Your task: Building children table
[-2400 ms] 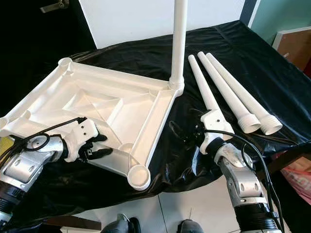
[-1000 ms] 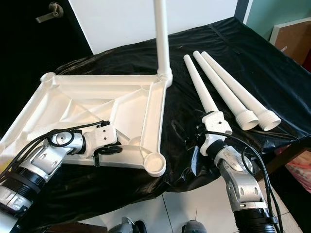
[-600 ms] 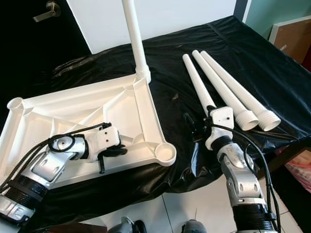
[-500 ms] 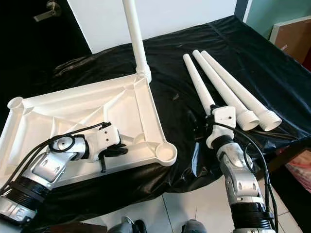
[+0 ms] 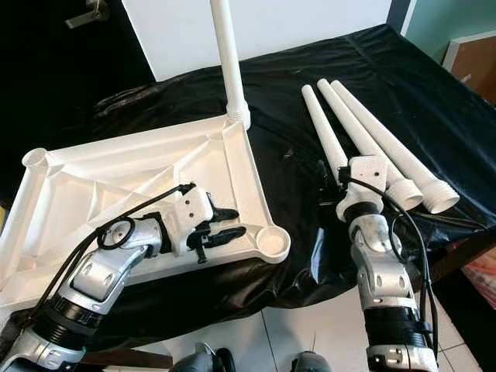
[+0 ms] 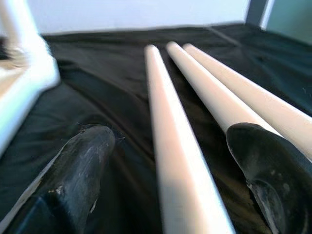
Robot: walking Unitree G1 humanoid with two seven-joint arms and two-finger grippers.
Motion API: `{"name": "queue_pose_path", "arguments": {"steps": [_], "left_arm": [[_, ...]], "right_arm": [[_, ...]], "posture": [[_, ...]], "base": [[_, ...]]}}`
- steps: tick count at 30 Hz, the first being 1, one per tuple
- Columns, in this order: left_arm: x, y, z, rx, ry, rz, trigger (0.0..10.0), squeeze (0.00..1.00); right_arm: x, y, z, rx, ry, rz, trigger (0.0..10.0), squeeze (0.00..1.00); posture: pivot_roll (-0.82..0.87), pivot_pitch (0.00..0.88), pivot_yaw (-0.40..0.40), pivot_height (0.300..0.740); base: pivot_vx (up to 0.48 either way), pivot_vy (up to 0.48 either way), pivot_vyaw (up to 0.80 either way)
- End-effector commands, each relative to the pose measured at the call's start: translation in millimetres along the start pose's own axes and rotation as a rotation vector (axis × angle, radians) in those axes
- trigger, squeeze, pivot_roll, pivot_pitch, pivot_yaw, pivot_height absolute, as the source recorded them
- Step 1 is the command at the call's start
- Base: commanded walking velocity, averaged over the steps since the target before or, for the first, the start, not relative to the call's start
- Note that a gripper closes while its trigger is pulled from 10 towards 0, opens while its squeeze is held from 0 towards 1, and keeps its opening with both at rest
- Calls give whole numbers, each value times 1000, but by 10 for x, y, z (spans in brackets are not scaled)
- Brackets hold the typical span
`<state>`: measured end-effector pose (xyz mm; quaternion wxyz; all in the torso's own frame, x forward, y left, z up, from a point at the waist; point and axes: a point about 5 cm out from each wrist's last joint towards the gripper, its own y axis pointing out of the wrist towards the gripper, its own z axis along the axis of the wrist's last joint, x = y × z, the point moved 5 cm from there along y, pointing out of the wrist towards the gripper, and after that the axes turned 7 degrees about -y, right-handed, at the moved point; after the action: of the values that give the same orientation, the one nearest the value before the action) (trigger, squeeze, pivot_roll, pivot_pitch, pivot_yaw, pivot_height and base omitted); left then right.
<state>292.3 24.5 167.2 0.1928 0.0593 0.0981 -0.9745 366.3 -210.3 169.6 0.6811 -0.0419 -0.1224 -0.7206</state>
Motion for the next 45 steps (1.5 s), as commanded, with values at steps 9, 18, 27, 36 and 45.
{"name": "queue_pose_path", "arguments": {"steps": [9,18,27,36,45], "left_arm": [[18,-37,270,102,-13,34,10000,0],[74,-17,337,115,-26,23,10000,0],[114,-13,388,129,-42,16,10000,0],[131,-13,403,132,-50,18,10000,0],[129,-2,415,137,-65,29,10000,0]], "right_arm": [[96,73,-200,-170,-8,-43,10000,0],[2,176,-163,-296,100,0,10000,0],[20,230,-199,-458,111,37,10000,0],[87,168,-319,-644,99,58,10000,0],[33,83,-428,-832,196,147,10000,0]], "posture": [[-89,126,118,740],[-96,128,116,740],[-96,130,114,740],[-95,134,109,740],[-102,133,106,740]], "base": [[0,0,0],[0,0,0],[0,0,0],[0,0,0],[0,0,0]]}}
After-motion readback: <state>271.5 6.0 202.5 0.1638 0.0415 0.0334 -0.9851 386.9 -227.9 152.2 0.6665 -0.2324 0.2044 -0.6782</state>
